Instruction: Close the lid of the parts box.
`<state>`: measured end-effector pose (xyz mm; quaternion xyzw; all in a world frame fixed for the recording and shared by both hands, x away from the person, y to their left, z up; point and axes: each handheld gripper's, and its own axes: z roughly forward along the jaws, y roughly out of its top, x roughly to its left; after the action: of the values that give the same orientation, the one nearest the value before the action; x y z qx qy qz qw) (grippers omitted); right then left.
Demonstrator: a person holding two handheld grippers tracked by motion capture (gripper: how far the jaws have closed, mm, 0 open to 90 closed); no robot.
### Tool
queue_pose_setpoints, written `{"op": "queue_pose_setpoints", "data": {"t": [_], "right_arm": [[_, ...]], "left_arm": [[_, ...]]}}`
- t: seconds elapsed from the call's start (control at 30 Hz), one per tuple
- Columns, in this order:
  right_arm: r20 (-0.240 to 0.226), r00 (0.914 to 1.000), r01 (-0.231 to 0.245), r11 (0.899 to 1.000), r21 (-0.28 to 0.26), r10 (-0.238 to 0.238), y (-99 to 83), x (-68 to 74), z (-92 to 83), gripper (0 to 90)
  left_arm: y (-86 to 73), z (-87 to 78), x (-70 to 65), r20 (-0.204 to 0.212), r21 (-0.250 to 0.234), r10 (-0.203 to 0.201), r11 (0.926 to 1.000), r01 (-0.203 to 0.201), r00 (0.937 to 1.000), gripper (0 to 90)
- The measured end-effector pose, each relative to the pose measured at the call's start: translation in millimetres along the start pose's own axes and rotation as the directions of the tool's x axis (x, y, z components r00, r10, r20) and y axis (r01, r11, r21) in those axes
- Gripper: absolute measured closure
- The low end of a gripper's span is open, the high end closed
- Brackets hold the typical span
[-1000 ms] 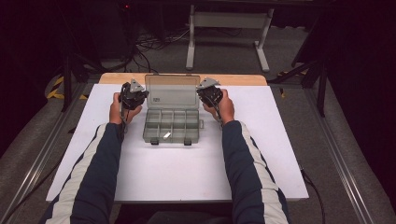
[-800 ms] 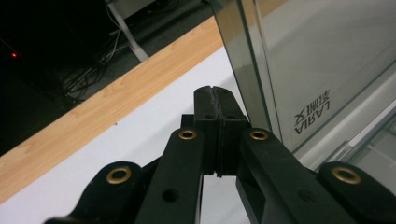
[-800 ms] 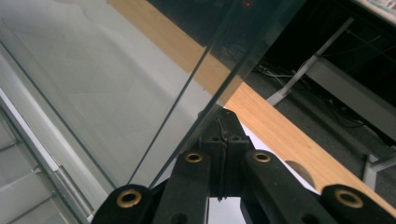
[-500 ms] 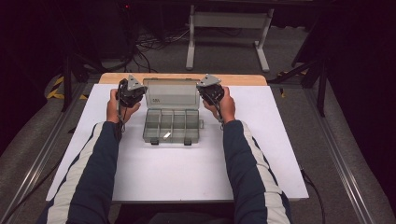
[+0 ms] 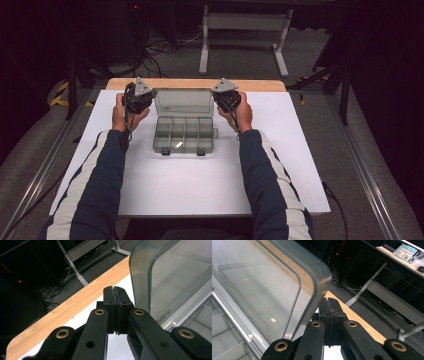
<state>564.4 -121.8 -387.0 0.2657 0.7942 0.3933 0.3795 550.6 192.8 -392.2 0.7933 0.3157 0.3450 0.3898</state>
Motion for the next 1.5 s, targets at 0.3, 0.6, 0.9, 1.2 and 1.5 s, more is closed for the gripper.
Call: {"op": "queue_pose_setpoints", "data": {"t": [0.3, 0.6, 0.9, 1.2, 1.5], "right_arm": [[0.009, 0.9999, -0.008, 1.0, -0.01, 0.008, 4.8, 2.4, -7.1, 90.0], [0.018, 0.9998, -0.009, 1.0, -0.009, 0.009, 5.5, 5.7, -11.3, 90.0], [0.026, 0.9996, -0.008, 1.0, -0.007, 0.008, 6.6, 8.9, -16.5, 90.0], [0.032, 0.9994, -0.011, 1.0, -0.007, 0.011, 7.5, 11.0, -20.4, 90.0], [0.04, 0.9991, -0.012, 1.0, -0.003, 0.012, 9.2, 15.2, -27.6, 90.0]], "left_arm": [[5.4, -7.4, -2.8, -0.011, -0.01, 0.012, 0.9999, -0.012, 0.9999, 88.3], [7.5, -15.4, -5.2, -0.019, -0.01, 0.029, 0.9995, -0.029, 0.9994, 88.5], [8.4, -21.2, -7.6, -0.017, -0.005, 0.052, 0.9987, -0.052, 0.9985, 88.3], [8.2, -25.9, -9.3, -0.019, -0.004, 0.063, 0.998, -0.063, 0.9979, 88.2], [9.4, -33.4, -13.6, -0.021, 0.002, 0.073, 0.9973, -0.073, 0.9971, 88.5]]}}
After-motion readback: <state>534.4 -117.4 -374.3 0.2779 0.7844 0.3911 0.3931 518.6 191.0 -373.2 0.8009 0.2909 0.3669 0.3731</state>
